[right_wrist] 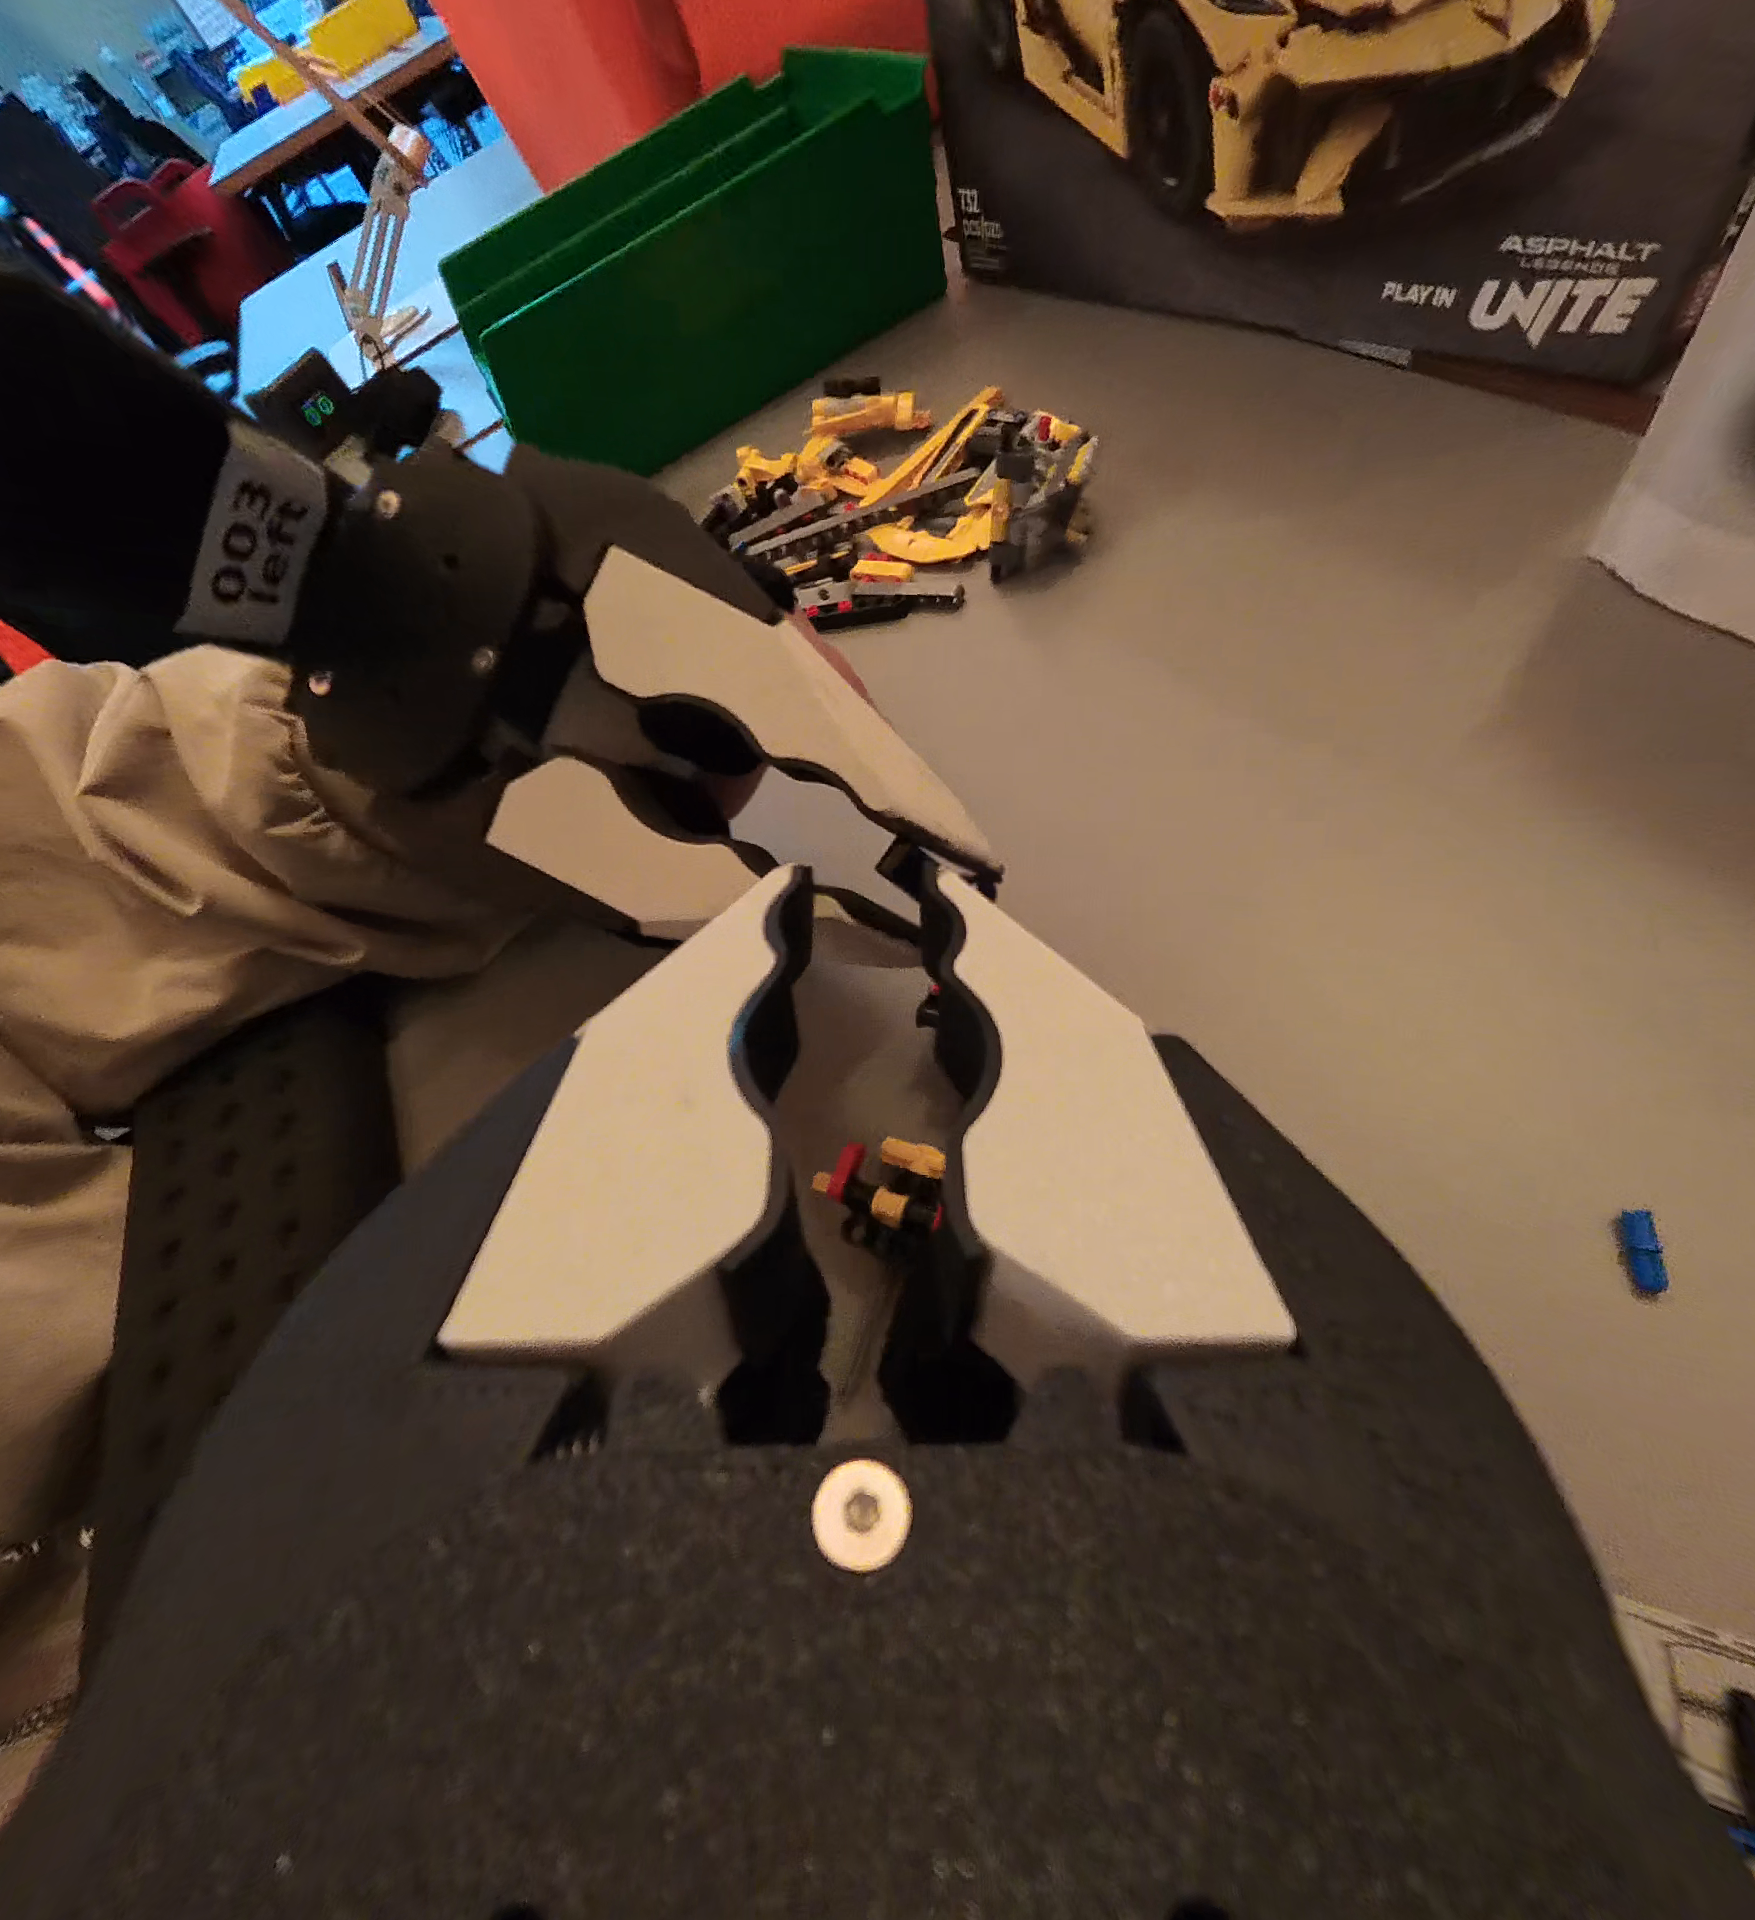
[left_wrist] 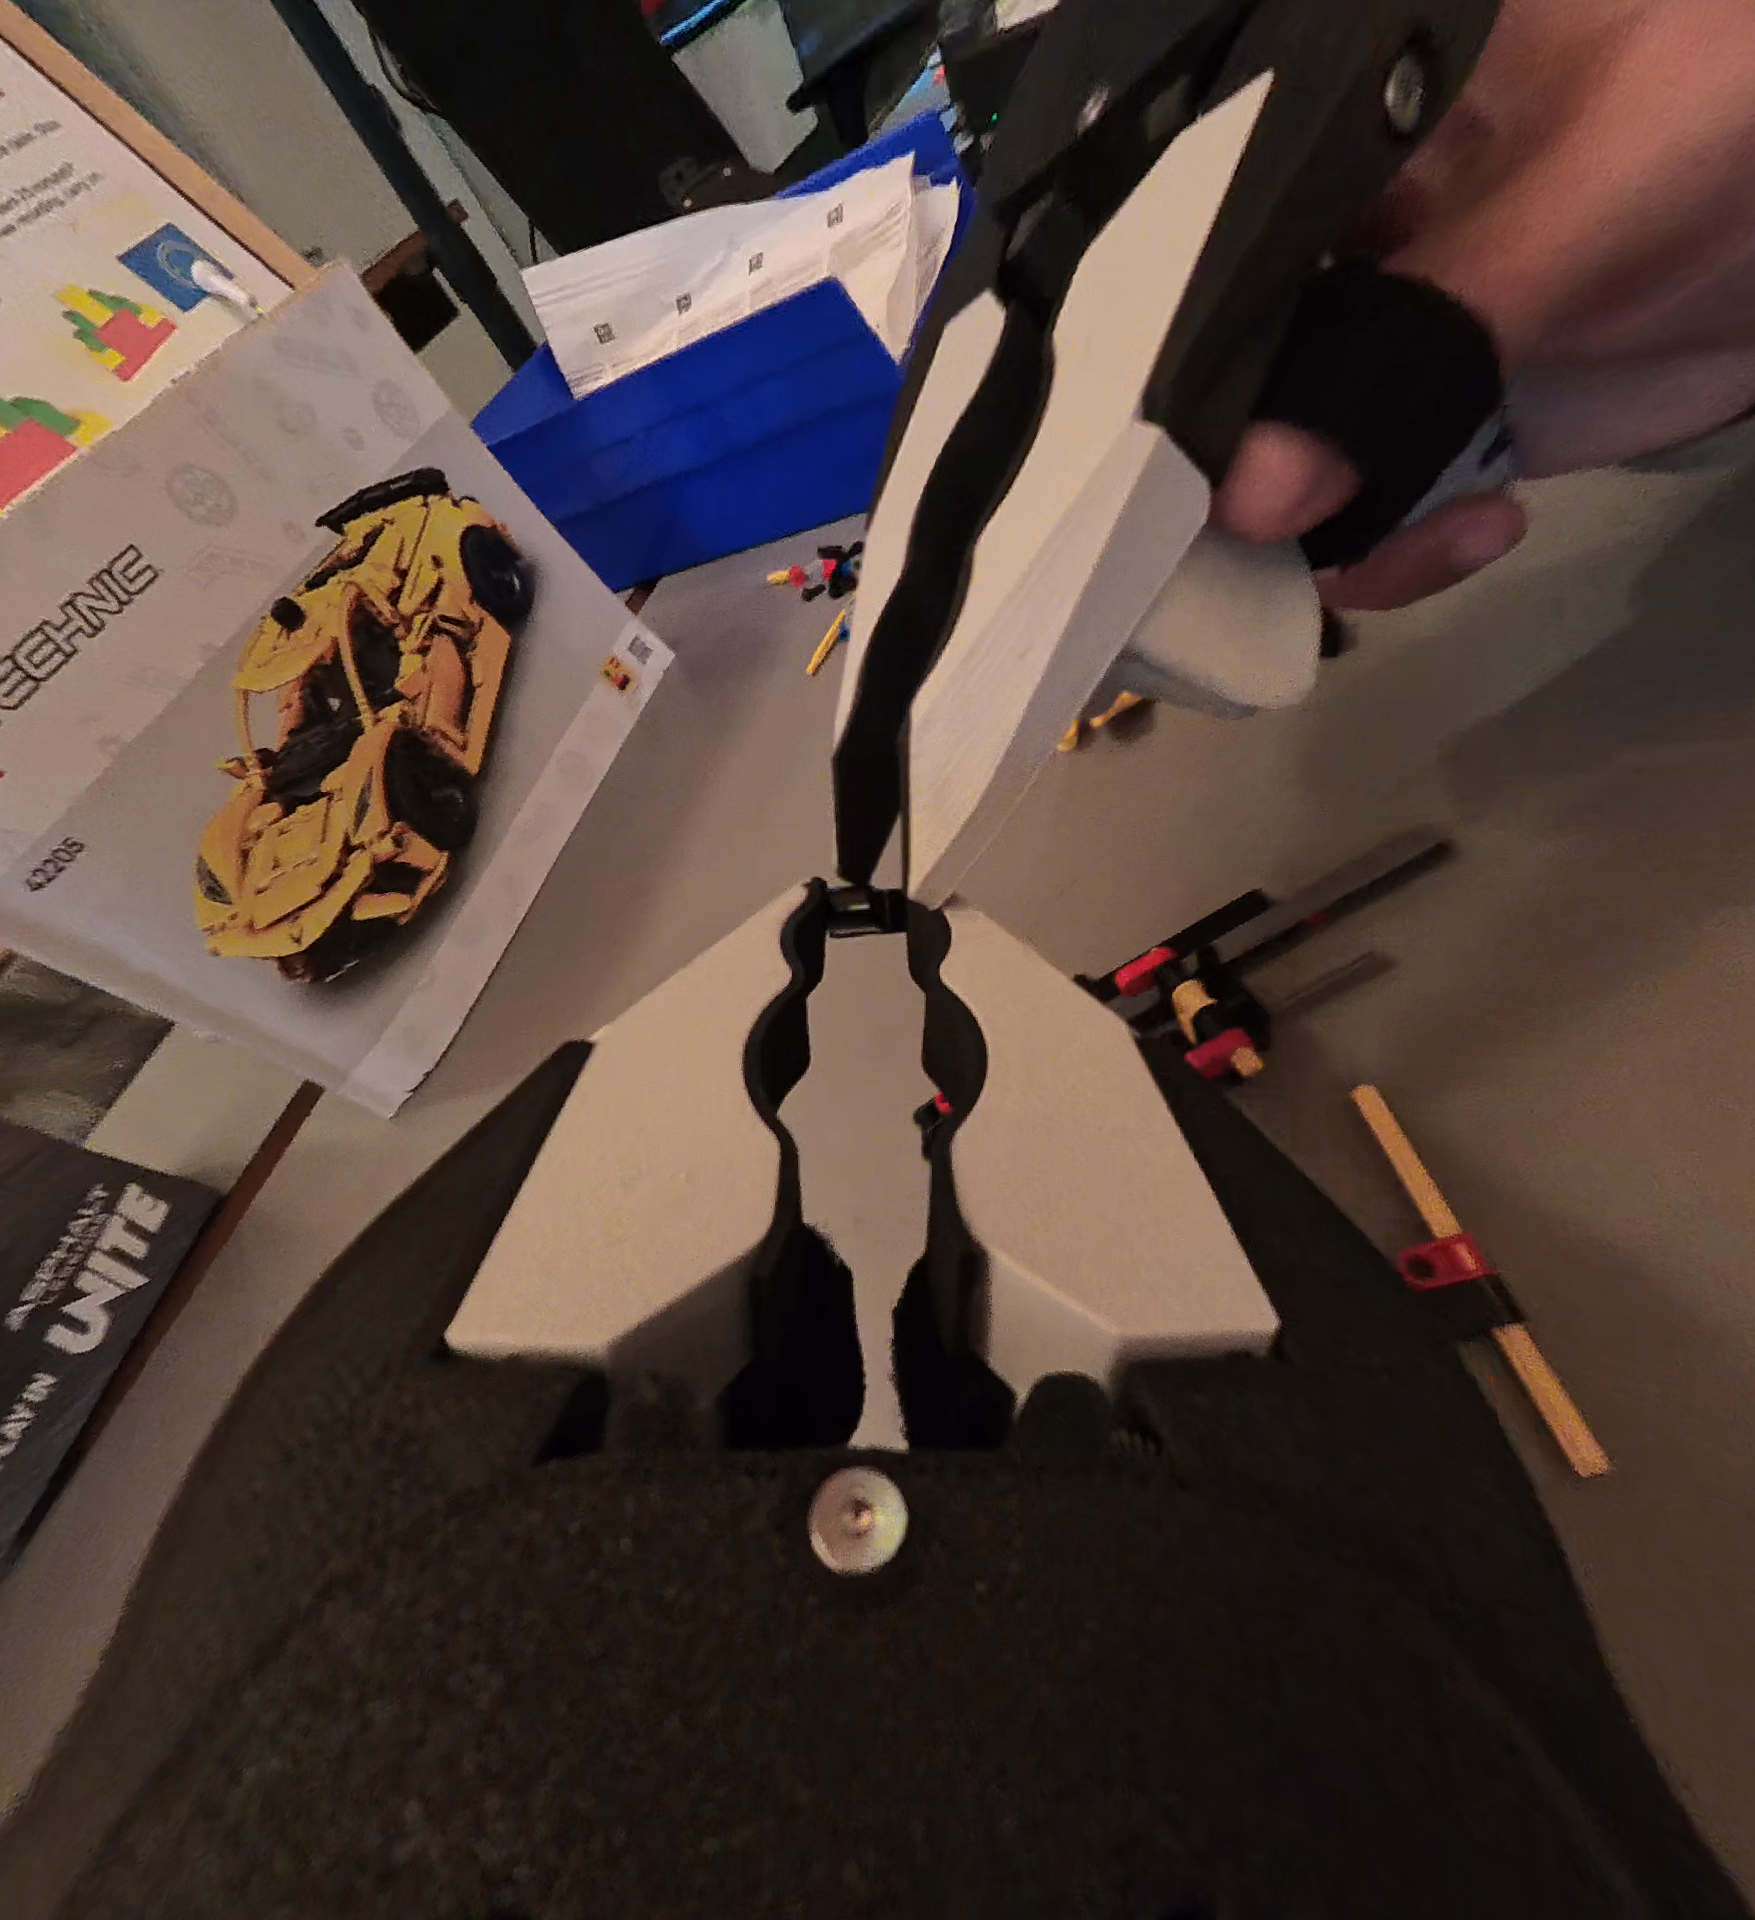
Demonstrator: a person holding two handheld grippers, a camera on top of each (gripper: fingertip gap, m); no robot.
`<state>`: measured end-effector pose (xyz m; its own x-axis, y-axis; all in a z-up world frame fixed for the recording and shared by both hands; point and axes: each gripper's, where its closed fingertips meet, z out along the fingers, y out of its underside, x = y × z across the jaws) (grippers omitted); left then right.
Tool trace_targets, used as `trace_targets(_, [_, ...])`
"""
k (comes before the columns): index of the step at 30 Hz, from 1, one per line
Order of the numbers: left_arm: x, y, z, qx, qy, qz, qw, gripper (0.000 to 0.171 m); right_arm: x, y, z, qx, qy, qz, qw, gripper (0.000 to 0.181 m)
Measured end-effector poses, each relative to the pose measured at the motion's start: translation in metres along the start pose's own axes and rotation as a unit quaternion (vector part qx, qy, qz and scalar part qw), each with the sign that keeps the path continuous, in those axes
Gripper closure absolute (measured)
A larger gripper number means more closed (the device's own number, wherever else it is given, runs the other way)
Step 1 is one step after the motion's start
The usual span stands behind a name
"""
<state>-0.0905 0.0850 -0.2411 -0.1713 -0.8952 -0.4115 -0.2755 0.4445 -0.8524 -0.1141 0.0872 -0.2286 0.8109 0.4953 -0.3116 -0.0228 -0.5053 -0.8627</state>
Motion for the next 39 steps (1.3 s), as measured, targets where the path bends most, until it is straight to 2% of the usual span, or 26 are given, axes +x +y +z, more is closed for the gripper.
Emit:
trace_targets(4, [-0.002,-0.002,0.001,-0.011,-0.014,0.005,1.0,0.157,0.008,-0.003,-0.002,0.013,0.028,0.001,1.0,0.157])
trace_targets(8, [-0.006,-0.005,0.0,-0.029,-0.067,0.081,0.994,0.157,0.016,-0.002,-0.002,0.009,0.063,0.006,0.998,0.155])
trace_targets(11, [-0.005,-0.02,-0.004,-0.001,-0.096,0.142,0.985,0.157,0.007,-0.005,-0.002,0.024,-0.006,0.075,0.997,0.153])
trace_targets(13, [-0.004,-0.026,-0.006,0.013,-0.102,0.156,0.982,0.157,0.003,-0.005,-0.005,0.033,-0.073,0.138,0.987,0.147])
trace_targets(15, [-0.001,-0.032,-0.009,0.03,-0.103,0.164,0.981,0.157,-0.007,-0.006,-0.009,0.035,-0.137,0.173,0.975,0.152])
trace_targets(16, [0.0,-0.034,-0.009,0.032,-0.105,0.168,0.98,0.157,-0.011,-0.009,-0.012,0.046,-0.154,0.174,0.972,0.158])
trace_targets(20, [0.002,-0.035,-0.009,0.037,-0.094,0.15,0.984,0.157,-0.012,-0.009,-0.014,0.048,-0.162,0.172,0.97,0.159])
trace_targets(23, [0.006,-0.016,-0.007,-0.015,-0.035,0.085,0.996,0.155,0.004,0.005,-0.014,0.009,-0.105,0.157,0.982,0.159])
trace_targets(25, [0.013,-0.003,-0.011,-0.044,0.036,-0.004,0.998,0.142,0.04,0.01,-0.033,-0.009,-0.013,0.141,0.99,0.159])
trace_targets(27, [0.022,0.011,-0.017,-0.079,0.118,-0.104,0.984,0.142,0.094,0.016,-0.078,-0.034,0.134,0.108,0.984,0.158])
trace_targets(29, [0.043,0.018,-0.031,-0.101,0.215,-0.16,0.958,0.143,0.144,0.038,-0.14,-0.098,0.283,0.089,0.95,0.158])
trace_targets(30, [0.049,0.023,-0.038,-0.117,0.241,-0.161,0.95,0.143,0.159,0.056,-0.167,-0.146,0.326,0.091,0.93,0.159])
trace_targets(32, [0.057,0.041,-0.048,-0.159,0.262,-0.126,0.944,0.149,0.174,0.088,-0.205,-0.21,0.359,0.108,0.903,0.158])
trace_targets(34, [0.072,0.063,-0.06,-0.21,0.295,-0.102,0.927,0.146,0.179,0.102,-0.22,-0.213,0.351,0.127,0.903,0.158])
trace_targets(36, [0.079,0.077,-0.058,-0.234,0.303,-0.104,0.918,0.144,0.182,0.109,-0.226,-0.213,0.343,0.136,0.905,0.159])
trace_targets(39, [0.085,0.071,-0.049,-0.22,0.316,-0.125,0.915,0.143,0.187,0.109,-0.225,-0.2,0.337,0.135,0.91,0.155])
